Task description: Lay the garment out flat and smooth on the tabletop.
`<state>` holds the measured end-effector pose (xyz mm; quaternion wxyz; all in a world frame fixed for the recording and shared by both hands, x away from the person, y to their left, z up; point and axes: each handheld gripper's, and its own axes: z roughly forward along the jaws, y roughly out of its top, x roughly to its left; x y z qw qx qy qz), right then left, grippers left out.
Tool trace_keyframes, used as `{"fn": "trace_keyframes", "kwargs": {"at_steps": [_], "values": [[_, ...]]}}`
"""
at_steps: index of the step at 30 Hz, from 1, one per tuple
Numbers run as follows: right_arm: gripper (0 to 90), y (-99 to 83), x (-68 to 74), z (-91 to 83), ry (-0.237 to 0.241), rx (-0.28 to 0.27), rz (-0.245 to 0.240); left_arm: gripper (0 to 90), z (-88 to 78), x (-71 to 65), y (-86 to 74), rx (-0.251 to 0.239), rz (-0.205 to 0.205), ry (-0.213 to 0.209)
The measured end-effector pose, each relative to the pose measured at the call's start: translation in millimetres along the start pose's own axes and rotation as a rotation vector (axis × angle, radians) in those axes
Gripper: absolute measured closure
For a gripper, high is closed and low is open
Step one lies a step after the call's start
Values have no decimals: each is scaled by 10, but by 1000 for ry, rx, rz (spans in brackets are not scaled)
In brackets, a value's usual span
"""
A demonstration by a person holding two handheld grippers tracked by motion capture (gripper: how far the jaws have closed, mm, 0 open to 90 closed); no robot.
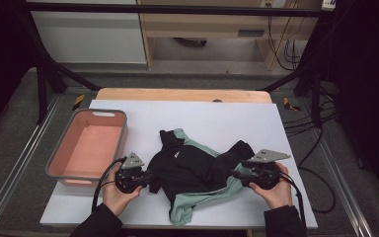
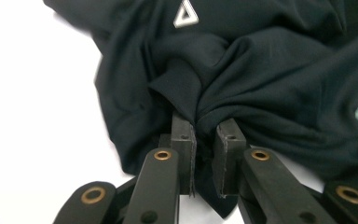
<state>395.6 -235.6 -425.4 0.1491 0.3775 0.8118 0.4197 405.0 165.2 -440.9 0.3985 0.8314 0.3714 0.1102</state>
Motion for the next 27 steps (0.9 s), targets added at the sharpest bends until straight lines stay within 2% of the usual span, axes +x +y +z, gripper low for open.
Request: {"fn": "trace_keyframes", "kwargs": {"at_steps": [4,7,8,10,12,13,17,18,19,21,24,27], "values": [[410,-5,117,227,62,29,-12,806,27,41,160,-20,-13,20],[459,-24,198,398,68,65,-31,807,83,101,287,-22,-27,42],[526,-33,213,445,64,75,-35,807,100,125,326,-19,-36,48],[729,-51,228,508,61,78,-36,807,132,166,397,-21,-47,55],[891,-54,248,529,95,99,-21,807,164,199,452,-25,-56,65],[900,-52,262,527,105,106,-20,807,189,223,491,-26,-60,72],[900,-29,373,544,181,126,-35,805,269,308,576,-19,-72,105],[900,-19,394,550,186,127,-44,801,275,323,571,-14,-81,104],[899,-4,403,549,175,117,-57,793,268,327,555,-17,-84,103],[796,39,375,508,143,75,-61,746,218,319,493,-41,-92,95],[619,88,248,415,66,5,-40,598,98,285,381,-69,-101,81],[484,114,111,349,-3,-30,-19,425,-33,226,266,-81,-112,59]]}}
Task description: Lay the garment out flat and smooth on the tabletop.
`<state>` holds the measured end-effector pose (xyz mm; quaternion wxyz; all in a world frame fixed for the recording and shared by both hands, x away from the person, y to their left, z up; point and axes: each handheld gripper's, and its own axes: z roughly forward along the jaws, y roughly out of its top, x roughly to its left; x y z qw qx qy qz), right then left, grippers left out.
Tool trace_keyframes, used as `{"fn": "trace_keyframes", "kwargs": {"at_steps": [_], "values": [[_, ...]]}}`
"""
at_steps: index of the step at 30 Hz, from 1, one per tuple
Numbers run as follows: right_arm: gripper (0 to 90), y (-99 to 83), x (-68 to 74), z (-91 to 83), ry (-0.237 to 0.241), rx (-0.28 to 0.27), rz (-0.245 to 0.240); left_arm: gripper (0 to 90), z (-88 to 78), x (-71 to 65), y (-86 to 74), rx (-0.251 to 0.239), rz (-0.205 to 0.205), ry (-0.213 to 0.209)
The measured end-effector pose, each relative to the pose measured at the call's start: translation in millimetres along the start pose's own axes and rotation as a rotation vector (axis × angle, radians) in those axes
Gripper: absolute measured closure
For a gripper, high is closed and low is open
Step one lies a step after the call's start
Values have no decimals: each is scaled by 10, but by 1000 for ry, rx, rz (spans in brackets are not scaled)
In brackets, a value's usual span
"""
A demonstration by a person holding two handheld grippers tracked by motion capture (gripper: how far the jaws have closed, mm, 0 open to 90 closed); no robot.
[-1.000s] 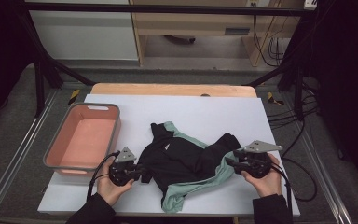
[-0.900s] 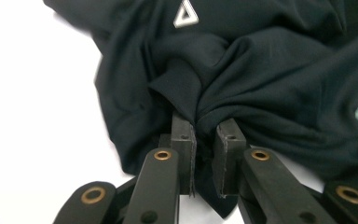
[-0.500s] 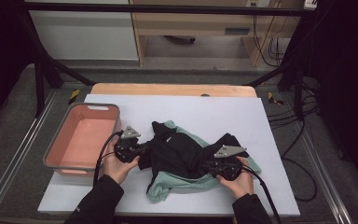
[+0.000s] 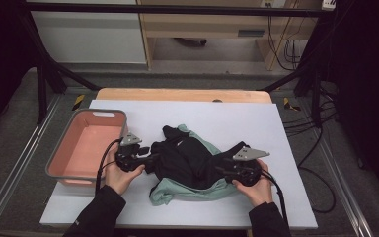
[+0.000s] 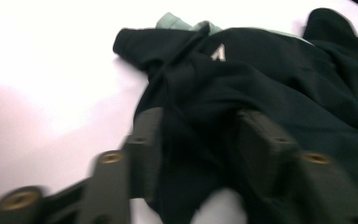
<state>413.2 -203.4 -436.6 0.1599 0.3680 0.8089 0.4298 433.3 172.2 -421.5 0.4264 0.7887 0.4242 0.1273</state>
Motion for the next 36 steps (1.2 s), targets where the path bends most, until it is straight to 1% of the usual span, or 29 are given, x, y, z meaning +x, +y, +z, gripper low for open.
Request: {"fn": "trace_keyframes", "kwargs": {"at_steps": [3,5,6,8,9,10,12,14,16,18,19,20,21,23,24,25,26,27,28,30,32,35,36], "values": [[426,8,-126,-13,-37,2,22,327,-85,-72,-94,7,5,-19],[407,9,-201,-5,-62,14,32,315,-82,-157,-173,15,13,-52],[407,10,-234,1,-71,18,36,315,-56,-193,-205,26,13,-58],[407,8,-298,23,-86,18,44,323,38,-257,-266,52,3,-94],[406,5,-324,38,-91,31,52,330,90,-275,-292,65,5,-100],[403,-1,-348,61,-97,42,52,335,142,-288,-318,73,-2,-106],[392,-19,-378,118,-97,69,51,382,223,-291,-357,81,-25,-120],[374,-45,-399,196,-96,104,49,434,264,-279,-383,79,-51,-128],[373,-75,-402,281,-103,144,38,479,289,-268,-415,78,-63,-130],[386,-102,-391,353,-101,169,36,525,307,-260,-451,79,-80,-138],[406,-113,-386,380,-94,181,31,568,314,-256,-464,82,-84,-143],[419,-126,-379,406,-88,184,28,592,318,-253,-473,81,-77,-137],[438,-134,-372,420,-87,185,28,623,321,-260,-479,89,-75,-143],[537,-145,-367,419,-87,178,54,694,311,-273,-480,97,-67,-140],[611,-148,-369,412,-101,173,45,732,300,-282,-478,101,-58,-136],[701,-148,-372,397,-106,177,55,773,284,-288,-473,103,-46,-125],[770,-144,-379,381,-105,179,59,809,271,-289,-468,108,-45,-132],[815,-138,-386,357,-105,180,61,815,250,-281,-462,111,-39,-135],[844,-130,-385,327,-103,180,75,820,229,-274,-457,108,-38,-138],[851,-108,-380,242,-118,175,83,827,173,-254,-446,108,-30,-143],[853,-81,-377,106,-130,156,96,829,107,-237,-432,102,-25,-151],[860,-45,-362,-138,-135,131,98,831,22,-233,-406,94,-13,-163],[861,-35,-349,-254,-143,128,101,832,2,-236,-398,93,-8,-168]]}}
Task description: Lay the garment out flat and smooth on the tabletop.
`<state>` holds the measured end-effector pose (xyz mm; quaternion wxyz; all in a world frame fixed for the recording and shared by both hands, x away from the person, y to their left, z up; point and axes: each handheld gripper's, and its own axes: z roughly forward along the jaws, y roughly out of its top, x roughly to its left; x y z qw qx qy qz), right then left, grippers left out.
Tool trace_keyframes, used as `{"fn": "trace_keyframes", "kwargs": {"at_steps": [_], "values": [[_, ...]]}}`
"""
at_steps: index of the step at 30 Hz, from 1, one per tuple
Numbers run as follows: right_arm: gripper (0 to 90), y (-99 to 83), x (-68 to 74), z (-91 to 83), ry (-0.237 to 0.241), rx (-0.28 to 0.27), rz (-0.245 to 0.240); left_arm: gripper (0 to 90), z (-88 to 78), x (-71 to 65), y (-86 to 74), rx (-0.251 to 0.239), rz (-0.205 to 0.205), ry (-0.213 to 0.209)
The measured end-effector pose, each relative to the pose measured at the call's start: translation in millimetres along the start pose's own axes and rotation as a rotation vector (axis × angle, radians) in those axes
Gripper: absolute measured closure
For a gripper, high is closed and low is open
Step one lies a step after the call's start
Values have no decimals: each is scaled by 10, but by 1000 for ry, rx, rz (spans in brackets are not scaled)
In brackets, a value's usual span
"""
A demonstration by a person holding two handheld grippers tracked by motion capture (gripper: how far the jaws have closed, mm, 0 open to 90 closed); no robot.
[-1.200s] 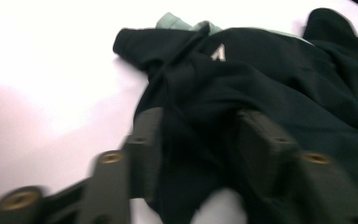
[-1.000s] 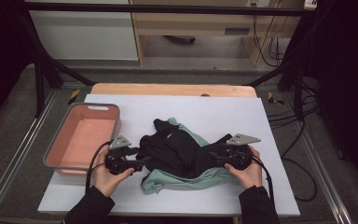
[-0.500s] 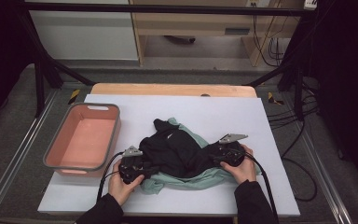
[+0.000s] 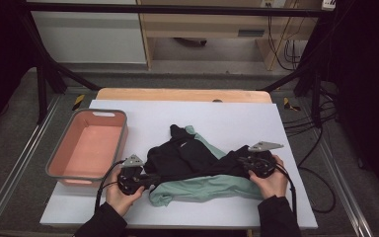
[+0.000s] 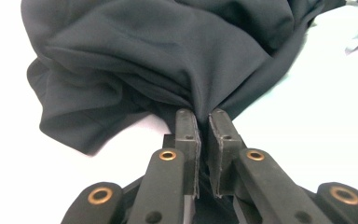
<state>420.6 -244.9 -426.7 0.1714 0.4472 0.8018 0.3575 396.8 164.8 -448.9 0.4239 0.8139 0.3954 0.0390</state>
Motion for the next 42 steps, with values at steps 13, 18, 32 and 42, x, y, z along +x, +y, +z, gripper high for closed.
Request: {"fn": "trace_keyframes", "kwargs": {"at_steps": [13,18,32,42], "values": [[510,10,128,-12,109,-94,-39,823,100,-69,-107,35,79,54],[386,231,237,206,120,-123,-59,818,141,-79,-123,38,85,66],[835,318,363,921,175,38,-58,828,127,-27,-113,35,65,30],[898,366,48,205,36,-97,-10,832,62,-46,-28,-4,69,28]]}}
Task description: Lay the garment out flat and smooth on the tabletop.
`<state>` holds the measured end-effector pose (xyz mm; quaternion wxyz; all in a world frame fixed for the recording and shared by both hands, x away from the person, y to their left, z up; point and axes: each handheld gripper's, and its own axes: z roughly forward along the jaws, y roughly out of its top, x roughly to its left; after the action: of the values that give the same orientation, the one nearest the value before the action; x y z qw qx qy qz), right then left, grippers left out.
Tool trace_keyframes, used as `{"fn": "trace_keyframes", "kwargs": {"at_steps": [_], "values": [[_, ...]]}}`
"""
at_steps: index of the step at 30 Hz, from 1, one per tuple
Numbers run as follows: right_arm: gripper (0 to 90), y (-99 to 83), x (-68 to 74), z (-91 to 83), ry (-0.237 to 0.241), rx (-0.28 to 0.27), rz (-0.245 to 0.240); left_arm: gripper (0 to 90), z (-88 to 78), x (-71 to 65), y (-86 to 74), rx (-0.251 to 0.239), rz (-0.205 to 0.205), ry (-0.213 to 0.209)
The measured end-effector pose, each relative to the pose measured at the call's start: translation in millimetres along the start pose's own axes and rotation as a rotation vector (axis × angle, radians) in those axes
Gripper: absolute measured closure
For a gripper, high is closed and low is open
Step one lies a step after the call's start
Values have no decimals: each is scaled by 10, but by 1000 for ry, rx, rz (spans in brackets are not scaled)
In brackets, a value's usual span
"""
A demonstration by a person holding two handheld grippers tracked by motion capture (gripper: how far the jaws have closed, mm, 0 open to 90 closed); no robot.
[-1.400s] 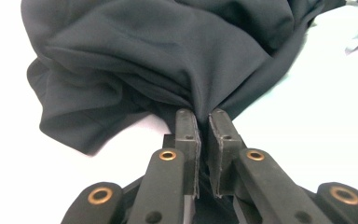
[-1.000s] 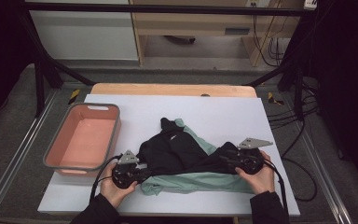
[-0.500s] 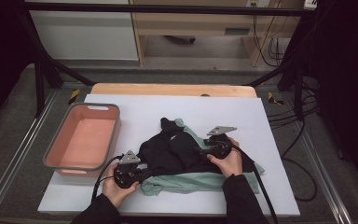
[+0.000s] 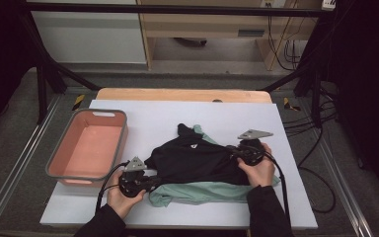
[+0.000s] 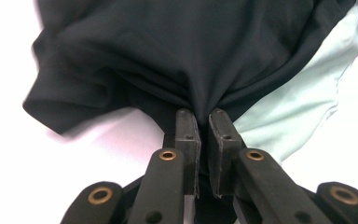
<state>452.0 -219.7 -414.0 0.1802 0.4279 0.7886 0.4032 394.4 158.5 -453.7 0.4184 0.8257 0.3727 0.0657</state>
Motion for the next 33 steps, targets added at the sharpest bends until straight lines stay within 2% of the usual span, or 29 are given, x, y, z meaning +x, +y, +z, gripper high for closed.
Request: {"fn": "trace_keyframes", "kwargs": {"at_steps": [3,5,7,9,10,12,15,17,19,22,28,30,33], "values": [[899,-18,-96,-269,-19,-22,7,831,9,-33,40,-8,9,-10],[899,-71,-136,-387,-22,-11,12,831,41,-64,53,3,16,-20],[897,-166,-148,-410,-3,29,21,828,77,-94,52,17,29,-25],[893,-276,-140,-352,22,68,37,814,96,-94,53,20,29,-18],[889,-321,-131,-311,34,84,42,778,92,-81,58,9,22,-10],[842,-369,-126,-244,44,85,40,633,66,-36,75,-14,-2,10],[662,-331,-152,-183,49,26,35,442,31,34,106,-55,-25,52],[575,-265,-167,-144,46,-13,30,375,58,66,125,-41,-37,59],[498,-196,-176,-70,33,-32,26,374,125,85,124,-22,-55,52],[457,-124,-187,91,32,-31,25,404,239,95,104,21,-63,35],[451,-60,-175,451,42,12,22,614,297,102,56,35,-102,-20],[443,-64,-152,556,51,25,16,677,308,106,45,54,-111,-30],[433,-70,-147,640,61,17,19,759,320,97,26,71,-114,-39]]}}
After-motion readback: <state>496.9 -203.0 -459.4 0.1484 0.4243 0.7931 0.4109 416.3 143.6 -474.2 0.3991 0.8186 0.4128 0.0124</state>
